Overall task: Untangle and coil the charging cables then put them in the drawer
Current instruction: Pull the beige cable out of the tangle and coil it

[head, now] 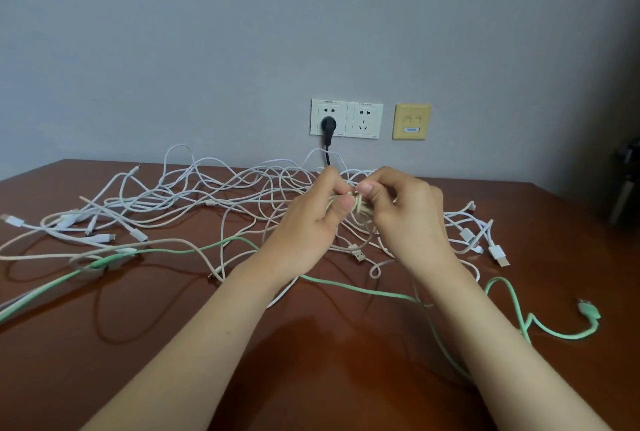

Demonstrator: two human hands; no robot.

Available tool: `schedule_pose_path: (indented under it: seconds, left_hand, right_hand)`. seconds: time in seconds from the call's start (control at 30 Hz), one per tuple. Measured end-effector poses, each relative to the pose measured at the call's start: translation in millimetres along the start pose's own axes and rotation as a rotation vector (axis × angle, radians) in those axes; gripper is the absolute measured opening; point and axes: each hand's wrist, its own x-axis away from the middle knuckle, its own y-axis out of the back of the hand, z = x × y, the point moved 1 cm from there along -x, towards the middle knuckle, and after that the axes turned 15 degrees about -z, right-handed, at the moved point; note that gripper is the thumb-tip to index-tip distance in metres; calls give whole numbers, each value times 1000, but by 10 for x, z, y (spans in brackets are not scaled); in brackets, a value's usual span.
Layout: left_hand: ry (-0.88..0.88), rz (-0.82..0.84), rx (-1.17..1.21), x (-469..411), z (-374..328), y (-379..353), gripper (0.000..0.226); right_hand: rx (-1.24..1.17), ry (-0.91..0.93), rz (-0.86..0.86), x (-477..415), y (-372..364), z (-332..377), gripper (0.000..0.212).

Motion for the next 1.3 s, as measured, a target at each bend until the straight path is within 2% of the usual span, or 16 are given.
schedule_pose_path:
  seconds: [0.27,0.33,0.47,0.53,0.63,0.77,0.83,0.87,0.97,1.07,1.2,1.3]
  left_hand:
    - [-38,13,-25,31,11,-5,20]
    - [-65,14,-31,34,26,-12,15]
    - [-81,-20,-59,22,51,-36,22]
    - [-43,-57,-35,10,43,-40,20]
    - [-14,-57,45,14,28,-76,10]
    - [64,2,269,16,34,-131,10]
    - [109,-8,377,18,33,-144,10]
    - [135,-18,421,17,38,-152,11]
    - [246,-84,562,-6,65,-178,7]
    - [380,-204,667,-28,34,-194,21]
    - [569,-224,872,-45,-23,-188,29]
    - [675,-202,922,-48,-38,-202,33]
  right_hand:
    - [-79,25,-9,-17,29,-11,17]
    - [-126,9,-2,-25,39,-10,15]
    - [-160,-62,59,-37,41,-22,18]
    - [-241,-171,81,-49,35,-17,18]
    - [-546,-483,107,-96,74,-48,7]
    - [-834,-931,381,-102,94,-123,9]
    - [-949,-1098,432,-91,82,-154,11]
    - [-985,-1117,432,-87,72,-169,14]
    - [-964,-934,391,-69,17,-135,19]
    - [-976,-747,282,-15,-82,-54,16]
    - [-976,-647,188,49,-173,9,9]
    - [-926,-594,167,66,-184,33,8]
